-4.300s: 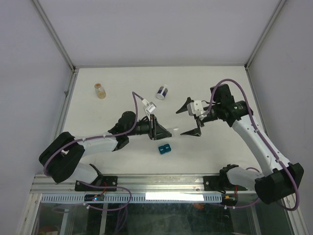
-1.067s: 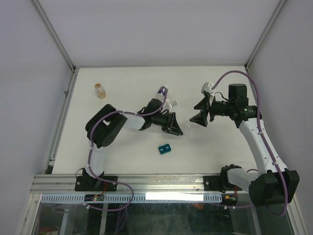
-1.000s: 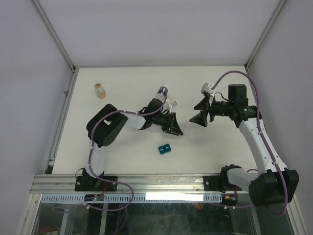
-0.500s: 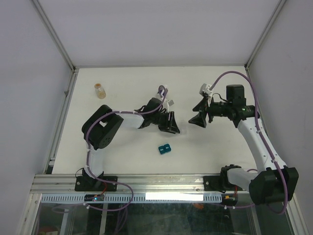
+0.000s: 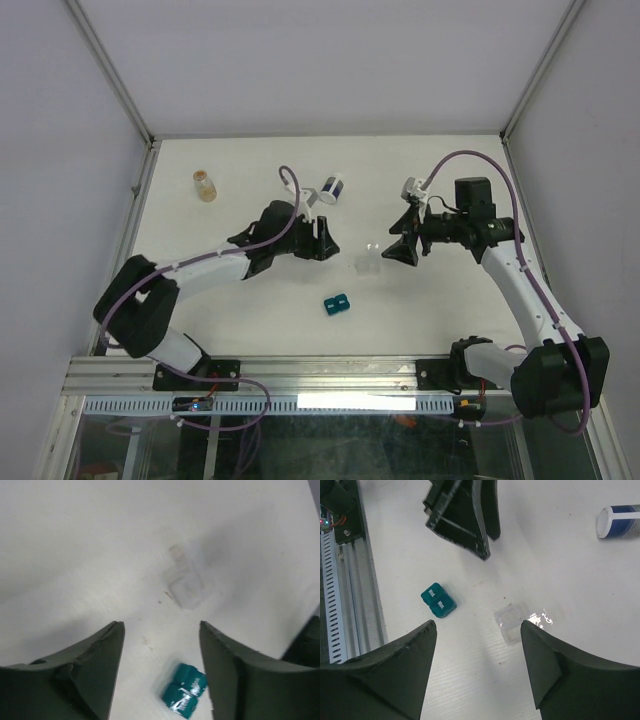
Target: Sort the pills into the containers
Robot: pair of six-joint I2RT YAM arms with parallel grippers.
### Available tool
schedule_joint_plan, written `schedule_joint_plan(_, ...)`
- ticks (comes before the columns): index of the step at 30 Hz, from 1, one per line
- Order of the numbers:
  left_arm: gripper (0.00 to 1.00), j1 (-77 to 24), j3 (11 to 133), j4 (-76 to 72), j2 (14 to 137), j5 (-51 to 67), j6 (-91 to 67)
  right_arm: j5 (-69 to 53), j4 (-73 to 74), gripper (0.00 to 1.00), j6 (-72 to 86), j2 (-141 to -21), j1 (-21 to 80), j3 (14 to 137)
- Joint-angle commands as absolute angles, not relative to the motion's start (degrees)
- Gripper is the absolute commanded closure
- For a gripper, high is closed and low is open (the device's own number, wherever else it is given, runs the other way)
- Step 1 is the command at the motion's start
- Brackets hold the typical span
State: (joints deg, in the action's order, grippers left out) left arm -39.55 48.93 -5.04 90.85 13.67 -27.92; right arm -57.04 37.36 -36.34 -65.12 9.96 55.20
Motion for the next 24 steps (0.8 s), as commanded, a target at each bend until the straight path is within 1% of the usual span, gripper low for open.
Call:
schedule_joint_plan(1,0.23,-38.0,43.7,-8.2,76.8,-9.1,-17.3,-57.9,34.5,0.29,-37.1,-64.1,10.5,55.0)
schedule_joint_plan(2,0.06,-37.7,42.0,-9.3,74.8,-14.8,-16.8,-57.9,34.5,0.29,-37.1,-64.1,10.5,55.1)
schedule_joint_plan(3,0.01,-36.7,40.4,-11.4,73.2,-19.4,-16.5,-58.0,34.5,0.29,-37.2,-64.1,10.6,55.0)
schedule_joint_plan(4,0.01,-33.2,39.1,-12.8,71.8,-20.8,-17.7,-58.1,34.7,0.29,-37.3,-64.1,10.7,55.1)
schedule_joint_plan(5,0.01,-28.7,38.2,-13.7,70.8,-17.8,-20.1,-58.2,34.8,0.29,-37.2,-64.1,10.7,55.1)
schedule_joint_plan(8,0.01,-13.9,36.2,-17.7,69.8,-3.4,-30.1,-58.5,34.8,0.29,-37.3,-63.9,10.8,55.0)
schedule_joint_plan(10,0.01,-8.1,37.4,-18.0,71.2,-1.2,-33.7,-58.7,34.8,0.29,-37.3,-63.9,10.9,55.2)
schedule_joint_plan(12,0.01,-6.2,41.1,-14.6,74.3,-5.0,-34.1,-58.9,35.0,0.29,-37.3,-64.0,10.9,55.2)
schedule_joint_plan(16,0.01,-5.5,51.2,-4.5,83.2,-17.5,-32.4,-59.2,35.3,0.29,-37.4,-63.9,11.0,55.3)
schedule_joint_plan(19,0.01,-4.9,56.7,-1.2,89.8,-25.2,-29.5,-59.5,35.5,0.29,-37.4,-63.9,11.0,55.4)
schedule_joint_plan(22,0.01,-3.4,61.5,-0.1,95.1,-28.3,-27.4,-60.1,35.5,0.29,-37.4,-64.0,11.1,55.4)
schedule_joint_plan(24,0.01,-2.3,64.7,0.8,98.4,-27.2,-26.6,-60.4,35.7,0.29,-37.4,-64.4,11.3,55.4)
